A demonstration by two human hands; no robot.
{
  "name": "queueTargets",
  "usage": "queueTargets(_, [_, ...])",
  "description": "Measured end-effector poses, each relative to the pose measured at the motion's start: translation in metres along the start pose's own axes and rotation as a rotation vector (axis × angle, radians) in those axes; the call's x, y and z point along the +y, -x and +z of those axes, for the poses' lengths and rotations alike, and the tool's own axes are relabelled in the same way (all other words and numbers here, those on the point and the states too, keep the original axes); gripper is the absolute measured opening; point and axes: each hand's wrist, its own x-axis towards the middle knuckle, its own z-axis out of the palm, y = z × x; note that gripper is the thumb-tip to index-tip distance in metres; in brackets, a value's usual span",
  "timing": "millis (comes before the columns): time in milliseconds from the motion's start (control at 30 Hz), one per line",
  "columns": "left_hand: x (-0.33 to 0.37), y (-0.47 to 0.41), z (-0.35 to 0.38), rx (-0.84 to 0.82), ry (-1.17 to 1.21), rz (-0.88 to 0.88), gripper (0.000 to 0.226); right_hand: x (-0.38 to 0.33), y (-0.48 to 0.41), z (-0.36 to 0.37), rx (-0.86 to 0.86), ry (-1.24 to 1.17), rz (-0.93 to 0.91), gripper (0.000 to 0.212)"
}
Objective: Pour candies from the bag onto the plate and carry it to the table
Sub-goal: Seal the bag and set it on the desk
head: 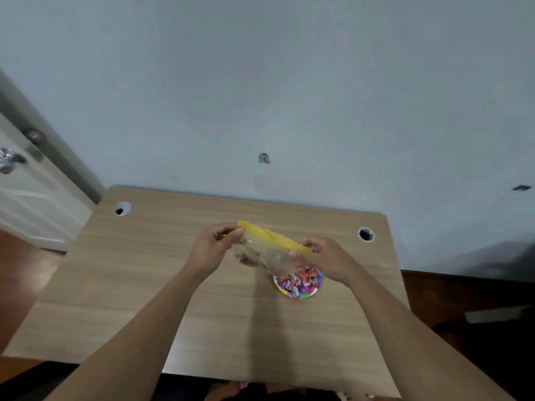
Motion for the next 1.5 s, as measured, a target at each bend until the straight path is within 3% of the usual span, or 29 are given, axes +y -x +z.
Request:
queueTargets(367, [0.01,-0.009,-0.014,0.018,-0.044,0.105,0.01,-0.046,-0.024,0.02,-0.012,0.451,-0.08,0.024])
queueTargets(500, [0.014,-0.009,-0.011,0.027,-0.065,0.108,0.011,-0.072,-0.03,0.043,-0.014,0.444,-0.182,0.041])
queueTargets(733, [0.023,-0.007,-0.013,0.031,-0.074,0.137,0.007,-0.1,-0.045,0.074,0.047,0.479,-0.339,0.027])
queueTargets(900, [0.03,-0.002,-0.015,0.055,-0.08,0.162,0.005,-0.105,-0.052,0.08,0.112,0.518,-0.341,0.04])
queueTargets(1133, [0.028,0.004,-0.02,0.076,-0.115,0.189,0.011,-0.113,-0.051,0.09,0.09,0.549,-0.354,0.028])
queueTargets(1267, [0.025,0.003,-0.02,0.161,-0.121,0.161,0.013,-0.116,-0.052,0.095,0.101,0.597,-0.355,0.03])
queueTargets(1400, [0.028,-0.002,-0.021,0.252,-0.045,0.102,0.003,-0.119,-0.057,0.098,0.134,0.585,-0.371,0.05])
queueTargets(1500, [0.032,-0.005,-0.024,0.315,-0.039,0.099,0.002,-0.123,-0.059,0.099,0.147,0.608,-0.383,0.049])
